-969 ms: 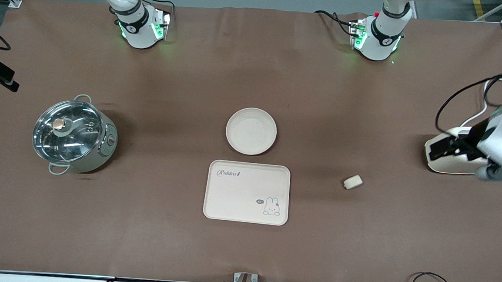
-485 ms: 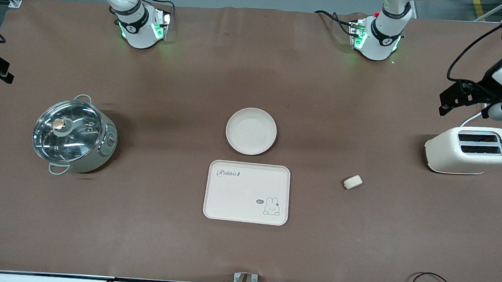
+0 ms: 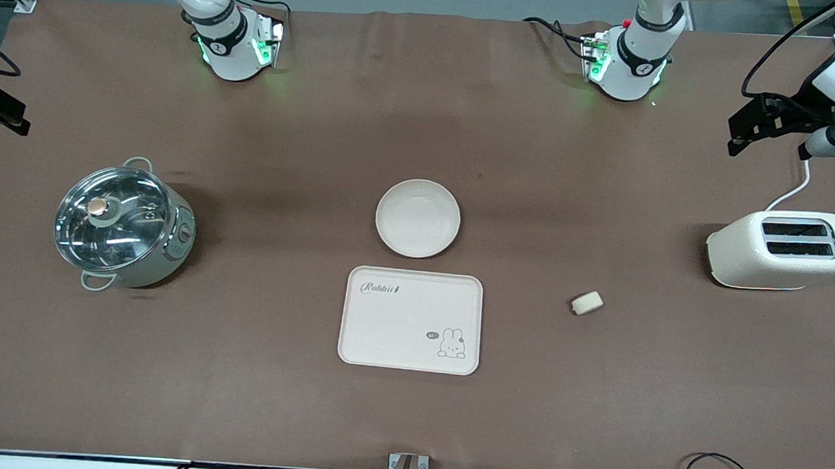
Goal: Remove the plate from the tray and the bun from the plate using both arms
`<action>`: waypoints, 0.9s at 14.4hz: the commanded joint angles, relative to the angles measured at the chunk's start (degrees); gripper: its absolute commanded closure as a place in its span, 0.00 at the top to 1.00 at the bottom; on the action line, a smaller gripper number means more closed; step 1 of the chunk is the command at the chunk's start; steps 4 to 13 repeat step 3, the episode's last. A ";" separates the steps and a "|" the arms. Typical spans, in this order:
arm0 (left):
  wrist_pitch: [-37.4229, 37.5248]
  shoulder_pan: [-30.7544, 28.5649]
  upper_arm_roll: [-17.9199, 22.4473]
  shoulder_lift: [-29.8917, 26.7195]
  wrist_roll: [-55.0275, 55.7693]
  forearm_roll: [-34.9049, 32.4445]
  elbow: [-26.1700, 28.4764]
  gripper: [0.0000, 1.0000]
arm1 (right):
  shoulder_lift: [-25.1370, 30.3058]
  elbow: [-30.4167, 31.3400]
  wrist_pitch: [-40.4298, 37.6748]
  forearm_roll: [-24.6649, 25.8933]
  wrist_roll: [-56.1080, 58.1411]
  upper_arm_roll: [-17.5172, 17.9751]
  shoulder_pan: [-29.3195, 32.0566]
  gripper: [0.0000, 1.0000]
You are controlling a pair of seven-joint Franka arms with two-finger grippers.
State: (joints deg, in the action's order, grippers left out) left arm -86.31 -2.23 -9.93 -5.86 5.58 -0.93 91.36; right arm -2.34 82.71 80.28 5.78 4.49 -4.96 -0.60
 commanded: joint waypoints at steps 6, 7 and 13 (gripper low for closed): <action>1.85 -0.23 0.08 1.99 -0.92 0.93 -2.68 1.00 | -0.04 -0.35 -0.04 0.64 0.69 0.13 -0.02 1.00; 1.85 -0.23 0.08 1.99 -0.92 0.93 -2.68 1.00 | -0.04 -0.35 -0.04 0.64 0.69 0.13 -0.02 1.00; 1.85 -0.23 0.08 1.99 -0.92 0.93 -2.68 1.00 | -0.04 -0.35 -0.04 0.64 0.69 0.13 -0.02 1.00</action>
